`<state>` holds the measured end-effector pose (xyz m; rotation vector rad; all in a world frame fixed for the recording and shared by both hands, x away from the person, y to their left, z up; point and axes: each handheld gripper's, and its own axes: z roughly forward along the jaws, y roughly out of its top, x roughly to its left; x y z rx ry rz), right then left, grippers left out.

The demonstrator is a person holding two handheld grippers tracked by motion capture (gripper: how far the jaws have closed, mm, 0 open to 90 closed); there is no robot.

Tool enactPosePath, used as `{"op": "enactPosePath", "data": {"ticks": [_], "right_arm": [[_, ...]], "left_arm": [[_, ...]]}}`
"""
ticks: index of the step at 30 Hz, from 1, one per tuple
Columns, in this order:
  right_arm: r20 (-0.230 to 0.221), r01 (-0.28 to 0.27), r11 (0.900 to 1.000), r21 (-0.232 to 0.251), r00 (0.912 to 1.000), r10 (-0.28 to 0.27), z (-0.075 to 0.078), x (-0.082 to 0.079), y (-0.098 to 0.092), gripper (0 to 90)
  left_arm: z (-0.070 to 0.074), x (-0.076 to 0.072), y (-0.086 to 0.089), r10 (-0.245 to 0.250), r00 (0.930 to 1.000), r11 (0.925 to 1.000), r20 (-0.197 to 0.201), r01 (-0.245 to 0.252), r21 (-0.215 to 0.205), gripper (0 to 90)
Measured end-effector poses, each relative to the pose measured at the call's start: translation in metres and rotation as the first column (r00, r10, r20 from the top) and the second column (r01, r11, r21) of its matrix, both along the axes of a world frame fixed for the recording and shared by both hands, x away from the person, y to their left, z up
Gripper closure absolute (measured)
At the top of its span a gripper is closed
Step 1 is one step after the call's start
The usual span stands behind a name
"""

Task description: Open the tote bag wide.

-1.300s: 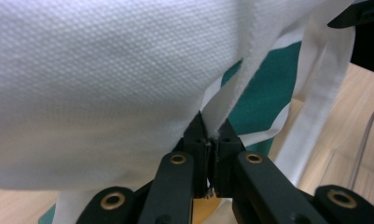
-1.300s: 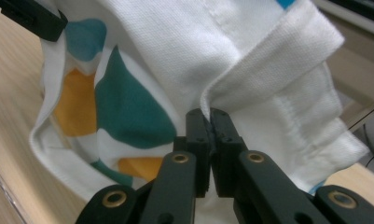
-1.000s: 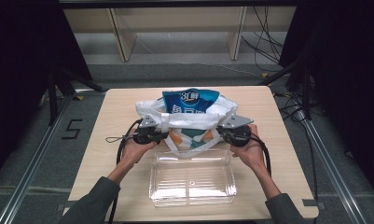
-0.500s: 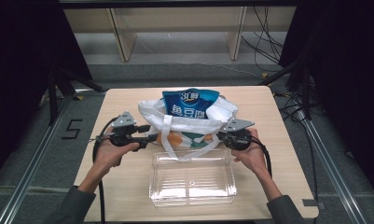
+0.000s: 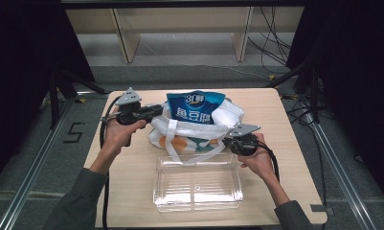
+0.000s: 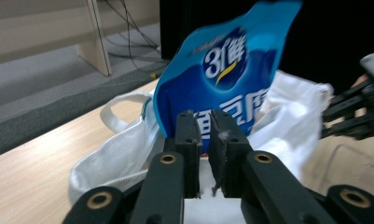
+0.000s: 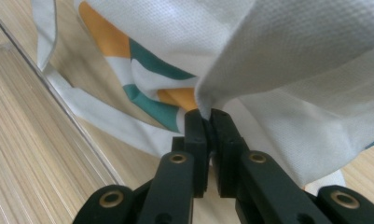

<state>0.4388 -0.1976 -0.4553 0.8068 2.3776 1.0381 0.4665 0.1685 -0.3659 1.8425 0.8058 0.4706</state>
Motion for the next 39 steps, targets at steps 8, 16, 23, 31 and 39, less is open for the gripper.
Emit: {"op": "enactPosePath", "data": {"ticks": [8, 16, 23, 31, 39], "right_arm": [[-0.043, -0.009, 1.000, 0.020, 0.9990, 0.010, 0.000, 0.000, -0.001, 78.9], [-0.058, 0.002, 0.999, 0.051, 0.9983, 0.000, 0.030, -0.010, -0.011, 62.2], [0.103, 0.008, 0.986, 0.164, 0.9943, -0.026, 0.090, -0.020, -0.023, 68.3], [0.157, 0.052, 0.978, 0.203, 0.9839, -0.085, 0.095, 0.008, -0.006, 74.4], [0.004, 0.063, 0.997, 0.034, 0.9980, -0.063, 0.031, 0.028, -0.008, 87.7]], "left_arm": [[-0.056, 0.012, 0.001, 0.021, 0.9929, 0.9996, -0.117, -0.019, 0.019, 87.7], [-0.066, 0.012, 0.007, 0.021, 0.9921, 0.9997, -0.123, -0.019, 0.014, 88.0], [-0.068, 0.013, 0.002, 0.007, 0.9913, 0.9998, -0.132, -0.005, 0.019, 88.3], [-0.073, 0.017, -0.008, -0.005, 0.9914, 0.9984, -0.130, 0.012, 0.055, 88.3], [-0.083, 0.031, -0.005, 0.031, 0.9851, 0.9985, -0.169, -0.022, 0.051, 88.2]]}}
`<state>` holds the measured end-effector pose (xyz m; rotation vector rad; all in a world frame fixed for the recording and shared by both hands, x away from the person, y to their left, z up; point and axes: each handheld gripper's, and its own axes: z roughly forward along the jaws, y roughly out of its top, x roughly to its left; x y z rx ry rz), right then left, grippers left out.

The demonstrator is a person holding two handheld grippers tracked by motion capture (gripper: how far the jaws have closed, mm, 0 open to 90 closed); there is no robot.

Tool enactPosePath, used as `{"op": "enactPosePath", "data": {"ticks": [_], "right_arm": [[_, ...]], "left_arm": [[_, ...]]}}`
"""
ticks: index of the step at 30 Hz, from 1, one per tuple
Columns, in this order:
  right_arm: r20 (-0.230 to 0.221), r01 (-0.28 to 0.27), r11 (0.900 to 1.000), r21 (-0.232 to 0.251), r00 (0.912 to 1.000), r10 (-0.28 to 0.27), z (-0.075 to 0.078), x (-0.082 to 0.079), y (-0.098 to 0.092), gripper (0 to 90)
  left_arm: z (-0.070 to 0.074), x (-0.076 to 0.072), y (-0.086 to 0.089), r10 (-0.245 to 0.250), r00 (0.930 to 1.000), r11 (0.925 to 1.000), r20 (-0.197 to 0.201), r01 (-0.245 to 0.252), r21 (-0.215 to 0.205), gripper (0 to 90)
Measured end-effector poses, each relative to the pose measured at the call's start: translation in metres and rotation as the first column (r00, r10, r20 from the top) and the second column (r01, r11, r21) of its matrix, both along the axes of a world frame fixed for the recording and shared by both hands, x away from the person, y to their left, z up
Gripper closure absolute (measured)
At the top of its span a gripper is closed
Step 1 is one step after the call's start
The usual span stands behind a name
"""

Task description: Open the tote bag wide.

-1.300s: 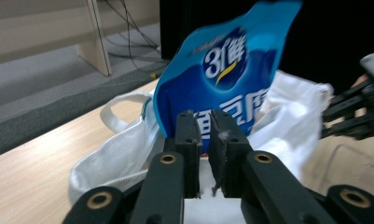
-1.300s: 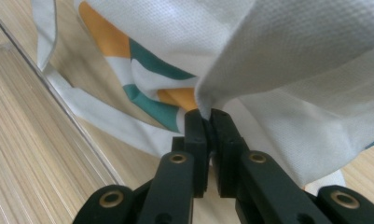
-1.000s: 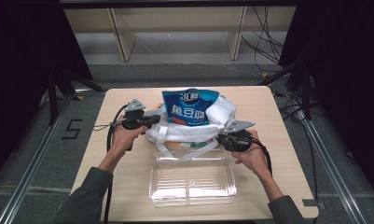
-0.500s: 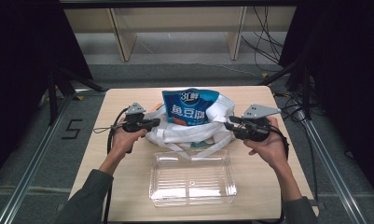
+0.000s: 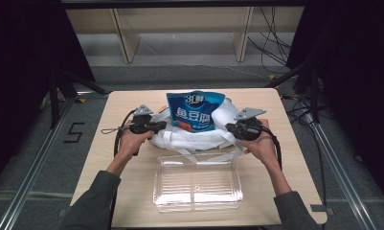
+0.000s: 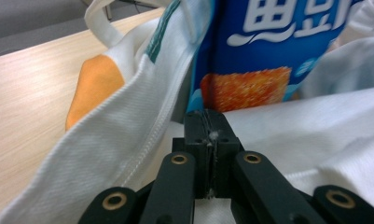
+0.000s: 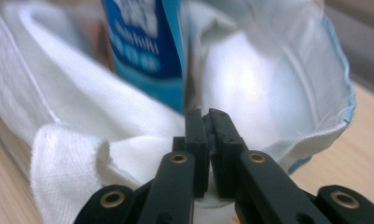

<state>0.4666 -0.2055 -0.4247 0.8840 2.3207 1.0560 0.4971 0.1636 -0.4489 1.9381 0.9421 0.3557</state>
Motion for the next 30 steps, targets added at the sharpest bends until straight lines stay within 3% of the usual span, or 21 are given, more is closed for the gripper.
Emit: {"op": "enactPosePath", "data": {"ticks": [1, 2, 4, 6, 8, 10, 12, 15, 18, 19, 20, 21, 22, 23, 24, 25, 27, 29, 30], "right_arm": [[0.000, 0.000, 1.000, 0.000, 1.0000, 0.000, 0.000, 0.000, 0.000, 87.7], [-0.016, -0.004, 1.000, -0.026, 0.9999, 0.003, -0.012, 0.006, -0.005, 88.9], [-0.042, -0.001, 0.999, -0.038, 0.9991, 0.000, -0.021, 0.010, -0.007, 90.0], [-0.071, 0.013, 0.999, -0.040, 0.9974, -0.016, -0.032, 0.014, -0.009, 90.0], [-0.079, 0.002, 0.998, -0.057, 0.9969, -0.007, -0.036, 0.018, -0.012, 90.0], [-0.102, 0.010, 0.999, -0.046, 0.9947, -0.015, -0.053, 0.023, -0.016, 90.0], [-0.129, 0.018, 0.999, -0.031, 0.9914, -0.022, -0.060, 0.024, -0.018, 90.0], [-0.119, 0.028, 0.999, -0.015, 0.9924, -0.030, -0.066, 0.025, -0.018, 90.0], [-0.120, 0.041, 0.999, -0.010, 0.9918, -0.042, -0.064, 0.025, -0.018, 90.0], [-0.131, 0.040, 0.999, -0.019, 0.9904, -0.043, -0.060, 0.024, -0.018, 89.0], [-0.107, 0.041, 0.999, 0.002, 0.9934, -0.040, -0.048, 0.023, -0.016, 85.4], [-0.107, 0.041, 0.999, 0.002, 0.9934, -0.040, -0.048, 0.023, -0.016, 85.4], [-0.058, 0.023, 0.999, 0.022, 0.9981, -0.022, -0.036, 0.022, -0.013, 84.3], [-0.058, 0.023, 0.999, 0.022, 0.9981, -0.022, -0.036, 0.022, -0.013, 84.3], [-0.025, 0.002, 0.999, 0.052, 0.9997, -0.001, -0.022, 0.016, -0.007, 84.3], [-0.025, 0.002, 0.999, 0.052, 0.9997, -0.001, -0.022, 0.016, -0.007, 84.3], [-0.003, -0.062, 0.998, 0.029, 0.9980, 0.063, -0.012, 0.012, 0.003, 85.0], [-0.042, -0.108, 0.994, -0.007, 0.9933, 0.108, -0.016, 0.007, 0.014, 86.5], [-0.049, -0.122, 0.992, -0.029, 0.9915, 0.121, -0.020, 0.007, 0.016, 87.2]], "left_arm": [[0.000, 0.000, 0.000, 0.000, 1.0000, 1.0000, 0.000, 0.000, 0.000, 88.3], [-0.006, 0.005, -0.002, -0.002, 1.0000, 0.9994, -0.009, 0.002, 0.034, 88.3], [-0.011, 0.008, -0.003, 0.003, 0.9999, 0.9992, -0.017, -0.002, 0.040, 88.7], [-0.028, 0.015, -0.009, 0.007, 0.9984, 0.9969, -0.055, -0.003, 0.078, 88.9], [-0.035, 0.018, -0.010, 0.011, 0.9975, 0.9967, -0.069, -0.005, 0.081, 89.4], [-0.047, 0.021, -0.010, 0.020, 0.9953, 0.9989, -0.095, -0.016, 0.045, 89.6], [-0.051, 0.021, -0.010, 0.017, 0.9943, 0.9987, -0.106, -0.012, 0.049, 89.6], [-0.051, 0.020, -0.011, 0.024, 0.9945, 0.9972, -0.102, -0.016, 0.074, 89.6], [-0.040, 0.016, -0.011, 0.018, 0.9961, 0.9991, -0.086, -0.015, 0.040, 85.9], [-0.032, 0.013, -0.010, 0.021, 0.9975, 0.9994, -0.068, -0.019, 0.027, 84.5], [-0.018, 0.010, -0.008, 0.018, 0.9994, 0.9998, -0.030, -0.019, -0.010, 80.7], [-0.018, 0.010, -0.008, 0.018, 0.9994, 0.9998, -0.030, -0.019, -0.010, 81.1], [-0.006, 0.011, -0.007, 0.003, 1.0000, 0.9995, -0.001, -0.003, 0.032, 81.4], [-0.006, 0.011, -0.007, 0.003, 1.0000, 0.9995, -0.001, -0.003, 0.032, 81.6], [-0.001, 0.019, -0.007, 0.007, 0.9999, 0.9972, -0.011, -0.006, 0.075, 81.9], [-0.001, 0.019, -0.007, 0.007, 0.9999, 0.9972, -0.011, -0.006, 0.075, 82.0], [0.002, 0.028, -0.009, 0.017, 0.9994, 0.9983, -0.030, -0.015, 0.056, 82.1], [0.013, 0.035, -0.013, 0.026, 0.9993, 0.9994, -0.028, -0.025, 0.024, 82.4], [0.016, 0.038, -0.013, 0.026, 0.9994, 0.9991, -0.022, -0.025, 0.035, 83.3]]}}
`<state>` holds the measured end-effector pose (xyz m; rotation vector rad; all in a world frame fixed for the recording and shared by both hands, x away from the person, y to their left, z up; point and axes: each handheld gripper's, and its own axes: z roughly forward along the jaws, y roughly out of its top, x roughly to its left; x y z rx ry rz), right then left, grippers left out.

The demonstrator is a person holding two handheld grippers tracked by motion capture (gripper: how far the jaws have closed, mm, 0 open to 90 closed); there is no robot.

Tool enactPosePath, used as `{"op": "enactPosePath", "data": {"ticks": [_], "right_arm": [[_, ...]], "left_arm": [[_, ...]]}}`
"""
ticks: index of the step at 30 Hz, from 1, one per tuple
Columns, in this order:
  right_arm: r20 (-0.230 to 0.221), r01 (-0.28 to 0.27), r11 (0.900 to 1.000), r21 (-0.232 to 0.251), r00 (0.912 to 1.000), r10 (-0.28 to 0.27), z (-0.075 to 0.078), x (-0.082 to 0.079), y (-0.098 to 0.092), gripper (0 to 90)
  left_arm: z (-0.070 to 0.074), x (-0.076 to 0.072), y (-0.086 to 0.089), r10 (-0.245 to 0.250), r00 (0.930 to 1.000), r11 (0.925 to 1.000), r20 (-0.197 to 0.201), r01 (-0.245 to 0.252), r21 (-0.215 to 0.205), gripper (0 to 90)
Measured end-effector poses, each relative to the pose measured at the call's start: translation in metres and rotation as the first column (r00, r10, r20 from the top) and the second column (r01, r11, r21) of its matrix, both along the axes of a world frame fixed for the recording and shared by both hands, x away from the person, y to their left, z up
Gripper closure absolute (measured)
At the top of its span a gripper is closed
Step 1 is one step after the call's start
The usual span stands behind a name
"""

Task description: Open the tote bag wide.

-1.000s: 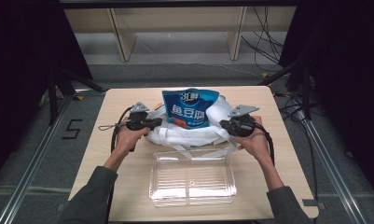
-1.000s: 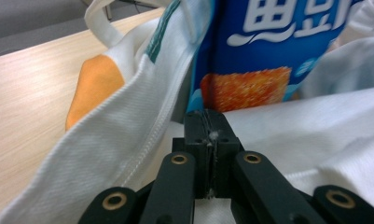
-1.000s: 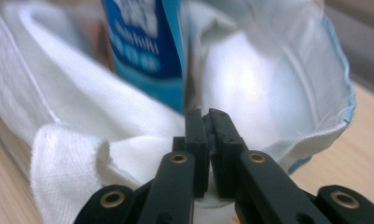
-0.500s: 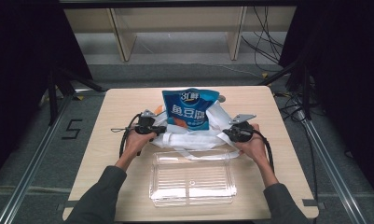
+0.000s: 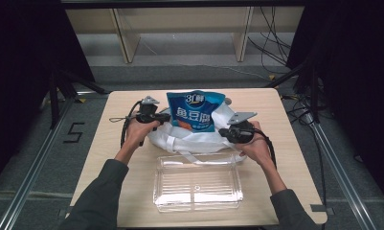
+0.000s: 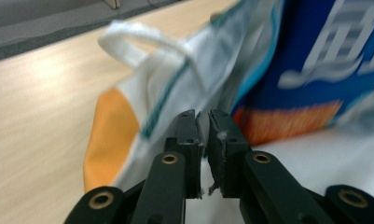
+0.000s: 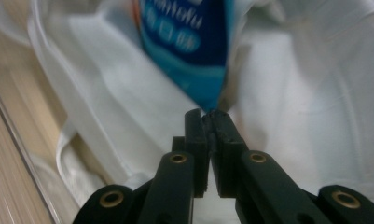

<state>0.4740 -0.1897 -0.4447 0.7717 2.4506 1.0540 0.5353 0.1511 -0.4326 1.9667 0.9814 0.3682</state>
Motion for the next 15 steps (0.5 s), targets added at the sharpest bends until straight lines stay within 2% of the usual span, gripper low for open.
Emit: {"op": "enactPosePath", "data": {"ticks": [1, 2, 3, 4, 5, 6, 7, 8, 9, 12, 13, 15], "right_arm": [[0.000, 0.000, 1.000, 0.000, 1.0000, 0.000, 0.000, 0.000, 0.000, 87.2], [0.002, 0.000, 1.000, -0.014, 1.0000, 0.000, -0.005, 0.001, 0.001, 88.0], [-0.022, -0.014, 0.999, -0.032, 0.9997, 0.013, -0.010, 0.002, 0.001, 89.4], [-0.054, -0.006, 1.000, -0.031, 0.9985, 0.004, -0.015, 0.001, 0.001, 89.7], [-0.078, -0.019, 0.999, -0.037, 0.9969, 0.016, -0.018, 0.001, 0.000, 89.9], [-0.096, -0.019, 1.000, -0.006, 0.9952, 0.018, -0.026, 0.002, -0.001, 90.0], [-0.110, -0.018, 1.000, 0.005, 0.9938, 0.019, -0.029, 0.004, -0.003, 90.0], [-0.110, -0.018, 1.000, 0.005, 0.9938, 0.019, -0.029, 0.004, -0.003, 90.0], [-0.128, -0.017, 1.000, 0.007, 0.9916, 0.017, -0.032, 0.004, -0.003, 90.0], [-0.178, -0.033, 0.999, -0.025, 0.9837, 0.028, -0.041, 0.005, -0.004, 90.0], [-0.160, -0.041, 0.999, -0.028, 0.9865, 0.036, -0.045, 0.007, -0.004, 90.0], [-0.176, -0.033, 0.999, -0.020, 0.9839, 0.029, -0.045, 0.007, -0.005, 90.0]], "left_arm": [[0.000, 0.000, 0.000, 0.000, 1.0000, 1.0000, 0.000, 0.000, 0.000, 84.7], [0.000, 0.006, 0.000, 0.018, 0.9998, 0.9994, -0.009, -0.018, 0.029, 84.7], [-0.002, 0.012, 0.000, 0.040, 0.9991, 0.9981, -0.014, -0.039, 0.047, 85.5], [-0.004, 0.018, 0.003, 0.059, 0.9981, 0.9961, -0.018, -0.057, 0.067, 86.6], [-0.009, 0.025, 0.006, 0.081, 0.9963, 0.9954, -0.029, -0.080, 0.054, 87.7], [-0.021, 0.035, 0.007, 0.130, 0.9879, 0.9913, -0.085, -0.127, 0.034, 89.3], [-0.029, 0.038, 0.006, 0.135, 0.9860, 0.9898, -0.098, -0.130, 0.058, 89.3], [-0.029, 0.038, 0.006, 0.135, 0.9860, 0.9898, -0.098, -0.130, 0.058, 89.4], [-0.036, 0.042, 0.005, 0.149, 0.9832, 0.9875, -0.105, -0.143, 0.068, 89.4], [-0.047, 0.049, 0.006, 0.171, 0.9738, 0.9853, -0.150, -0.169, 0.024, 89.4], [-0.051, 0.051, 0.008, 0.171, 0.9726, 0.9852, -0.157, -0.171, 0.015, 89.4], [-0.055, 0.050, 0.007, 0.177, 0.9734, 0.9841, -0.146, -0.177, 0.010, 89.4]]}}
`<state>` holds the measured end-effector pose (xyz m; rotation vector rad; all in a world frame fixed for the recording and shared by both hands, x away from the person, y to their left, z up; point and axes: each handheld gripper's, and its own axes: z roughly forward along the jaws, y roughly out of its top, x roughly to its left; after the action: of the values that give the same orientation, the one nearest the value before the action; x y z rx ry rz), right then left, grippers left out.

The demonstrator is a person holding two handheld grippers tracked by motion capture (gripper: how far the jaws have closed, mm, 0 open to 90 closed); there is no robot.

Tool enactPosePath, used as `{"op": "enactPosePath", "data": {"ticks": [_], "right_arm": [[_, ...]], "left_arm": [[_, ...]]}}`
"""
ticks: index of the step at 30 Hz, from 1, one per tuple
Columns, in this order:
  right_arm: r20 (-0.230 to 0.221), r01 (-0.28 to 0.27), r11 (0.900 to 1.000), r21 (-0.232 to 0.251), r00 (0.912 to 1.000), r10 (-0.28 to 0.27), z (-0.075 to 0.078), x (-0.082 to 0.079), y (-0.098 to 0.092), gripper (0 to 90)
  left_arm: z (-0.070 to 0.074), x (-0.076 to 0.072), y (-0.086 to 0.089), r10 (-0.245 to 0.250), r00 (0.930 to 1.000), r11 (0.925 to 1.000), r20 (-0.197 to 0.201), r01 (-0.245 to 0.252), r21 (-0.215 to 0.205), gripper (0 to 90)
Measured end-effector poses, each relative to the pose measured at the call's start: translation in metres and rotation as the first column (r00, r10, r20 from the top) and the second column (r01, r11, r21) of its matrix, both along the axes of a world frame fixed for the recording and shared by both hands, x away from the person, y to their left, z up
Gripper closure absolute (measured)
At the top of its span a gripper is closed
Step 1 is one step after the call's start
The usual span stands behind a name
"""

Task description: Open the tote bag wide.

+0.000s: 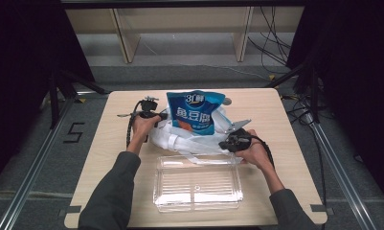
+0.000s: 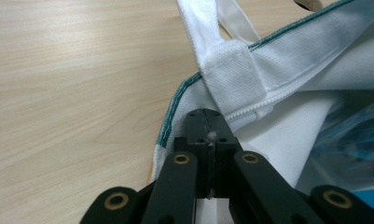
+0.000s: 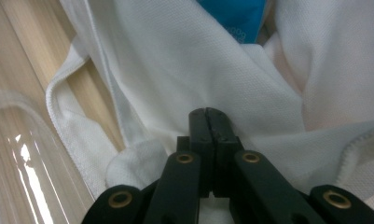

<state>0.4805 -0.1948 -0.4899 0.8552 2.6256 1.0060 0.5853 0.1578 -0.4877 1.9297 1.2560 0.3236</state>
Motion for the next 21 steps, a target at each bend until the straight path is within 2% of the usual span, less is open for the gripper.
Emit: {"op": "enactPosePath", "data": {"ticks": [1, 2, 3, 4, 5, 6, 7, 9, 10, 11, 12, 13, 14, 15, 16, 17, 18, 19, 20, 21], "right_arm": [[0.000, 0.000, 1.000, 0.000, 1.0000, 0.000, 0.000, 0.000, 0.000, 90.0], [0.024, -0.018, 1.000, -0.006, 0.9995, 0.019, -0.002, 0.001, 0.000, 90.0], [-0.006, 0.009, 1.000, -0.008, 0.9999, -0.009, 0.000, -0.001, 0.001, 90.0], [-0.008, 0.016, 1.000, 0.027, 0.9998, -0.016, 0.003, -0.001, 0.000, 89.6], [0.019, 0.006, 0.999, 0.032, 0.9998, -0.006, 0.004, -0.001, -0.001, 87.9], [0.019, 0.006, 0.999, 0.032, 0.9998, -0.006, 0.004, -0.001, -0.001, 87.9], [0.039, 0.016, 0.998, 0.057, 0.9991, -0.018, 0.015, -0.003, -0.002, 85.1], [0.051, 0.024, 0.998, 0.063, 0.9984, -0.027, 0.020, -0.003, -0.003, 85.1], [0.052, 0.022, 0.998, 0.064, 0.9983, -0.026, 0.029, -0.003, -0.006, 85.1], [0.090, 0.024, 0.995, 0.092, 0.9954, -0.032, 0.038, -0.004, -0.008, 84.9], [0.090, 0.024, 0.995, 0.092, 0.9954, -0.032, 0.038, -0.004, -0.008, 84.9], [0.114, 0.047, 0.990, 0.130, 0.9915, -0.062, 0.046, -0.005, -0.011, 85.5], [0.139, 0.059, 0.989, 0.133, 0.9873, -0.077, 0.049, -0.004, -0.013, 85.9], [0.144, 0.081, 0.987, 0.137, 0.9843, -0.101, 0.050, -0.003, -0.014, 86.5], [0.146, 0.089, 0.987, 0.134, 0.9833, -0.108, 0.050, 0.000, -0.016, 86.8], [0.146, 0.089, 0.987, 0.134, 0.9833, -0.108, 0.050, 0.000, -0.016, 86.8], [0.128, 0.124, 0.983, 0.132, 0.9817, -0.141, 0.045, 0.003, -0.015, 88.0], [0.128, 0.124, 0.983, 0.132, 0.9817, -0.141, 0.045, 0.003, -0.015, 88.0], [0.121, 0.130, 0.983, 0.128, 0.9818, -0.146, 0.041, 0.007, -0.015, 88.4], [0.123, 0.128, 0.985, 0.112, 0.9822, -0.141, 0.036, 0.013, -0.014, 89.0]], "left_arm": [[0.000, 0.000, 0.000, 0.000, 1.0000, 1.0000, 0.000, 0.000, 0.000, 89.3], [0.003, -0.003, -0.002, 0.010, 0.9999, 1.0000, 0.013, -0.010, 0.002, 89.3], [0.007, -0.005, -0.001, -0.007, 0.9996, 1.0000, 0.028, 0.007, 0.003, 87.6], [0.013, -0.009, -0.001, -0.012, 0.9989, 0.9999, 0.045, 0.012, -0.006, 82.3], [0.025, -0.017, 0.001, -0.047, 0.9960, 0.9987, 0.076, 0.048, -0.017, 79.6], [0.025, -0.017, 0.001, -0.047, 0.9960, 0.9987, 0.076, 0.048, -0.017, 74.8], [0.033, -0.024, 0.001, -0.062, 0.9934, 0.9970, 0.097, 0.066, -0.041, 74.4], [0.042, -0.037, -0.001, -0.089, 0.9871, 0.9943, 0.133, 0.096, -0.046, 74.6], [0.045, -0.043, -0.001, -0.109, 0.9846, 0.9924, 0.137, 0.115, -0.042, 75.1], [0.044, -0.054, -0.003, -0.156, 0.9794, 0.9868, 0.128, 0.160, -0.023, 76.4], [0.044, -0.054, -0.003, -0.156, 0.9794, 0.9868, 0.128, 0.160, -0.023, 77.1], [0.038, -0.066, -0.004, -0.216, 0.9708, 0.9763, 0.104, 0.215, 0.022, 78.3], [0.033, -0.071, -0.004, -0.228, 0.9694, 0.9736, 0.091, 0.227, 0.029, 79.4], [0.028, -0.076, -0.005, -0.242, 0.9675, 0.9703, 0.075, 0.240, 0.031, 80.5], [0.023, -0.080, -0.004, -0.270, 0.9604, 0.9624, 0.067, 0.268, 0.045, 81.3], [0.023, -0.080, -0.004, -0.270, 0.9604, 0.9624, 0.067, 0.268, 0.045, 82.2], [0.020, -0.084, -0.004, -0.286, 0.9563, 0.9575, 0.061, 0.282, 0.060, 83.1], [0.018, -0.087, -0.003, -0.309, 0.9491, 0.9489, 0.058, 0.304, 0.083, 83.1], [0.013, -0.089, -0.003, -0.321, 0.9460, 0.9445, 0.045, 0.316, 0.089, 83.8], [0.009, -0.091, -0.004, -0.327, 0.9445, 0.9396, 0.032, 0.321, 0.118, 84.2]]}}
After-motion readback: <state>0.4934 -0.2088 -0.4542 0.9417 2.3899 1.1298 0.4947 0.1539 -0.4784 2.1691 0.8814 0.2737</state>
